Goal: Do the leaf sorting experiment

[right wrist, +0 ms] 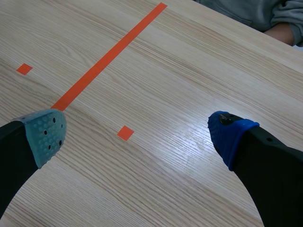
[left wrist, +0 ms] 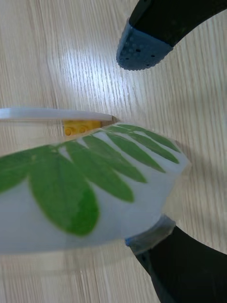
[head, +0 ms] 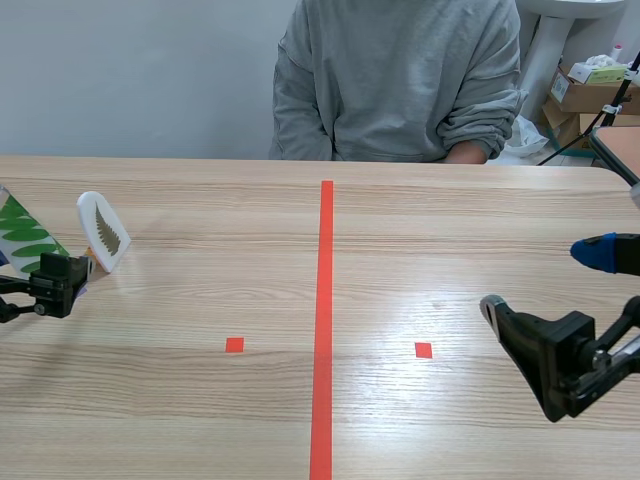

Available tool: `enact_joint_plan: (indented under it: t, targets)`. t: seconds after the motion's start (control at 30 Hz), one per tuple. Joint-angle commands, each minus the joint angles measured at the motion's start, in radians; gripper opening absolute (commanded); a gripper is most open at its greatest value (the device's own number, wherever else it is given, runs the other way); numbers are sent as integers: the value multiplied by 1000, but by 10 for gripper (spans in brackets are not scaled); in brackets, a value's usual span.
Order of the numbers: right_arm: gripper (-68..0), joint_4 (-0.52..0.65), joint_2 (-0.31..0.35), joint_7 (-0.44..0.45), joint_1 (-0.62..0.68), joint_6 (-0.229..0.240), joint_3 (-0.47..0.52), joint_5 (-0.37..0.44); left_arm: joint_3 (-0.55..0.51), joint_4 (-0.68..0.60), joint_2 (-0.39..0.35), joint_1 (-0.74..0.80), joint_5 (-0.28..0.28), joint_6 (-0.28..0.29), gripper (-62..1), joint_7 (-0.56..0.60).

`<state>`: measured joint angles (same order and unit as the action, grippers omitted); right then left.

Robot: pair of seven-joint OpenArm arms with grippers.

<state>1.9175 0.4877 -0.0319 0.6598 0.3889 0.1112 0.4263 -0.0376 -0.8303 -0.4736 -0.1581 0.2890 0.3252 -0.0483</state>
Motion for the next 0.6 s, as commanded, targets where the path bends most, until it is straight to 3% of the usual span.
enact_joint_plan:
  t: [0.0, 0.13, 0.27, 0.4, 0.57]
  targets:
    - [-56, 3, 2, 11, -9, 0, 13, 7, -28, -85, -29, 14, 6, 6, -21, 22]
    - [-56, 3, 2, 11, -9, 0, 13, 7, -101, -223, -56, 100, 28, 22, -21, 11]
    - [-56, 3, 2, 11, -9, 0, 13, 7, -186, -352, -91, 226, 101, 73, -21, -9]
    - [-56, 3, 2, 11, -9, 0, 13, 7, -276, -500, -93, 393, 184, 175, -22, -24]
    - [-56, 3, 2, 11, -9, 0, 13, 7, -336, -674, -72, 573, 243, 297, -22, -37]
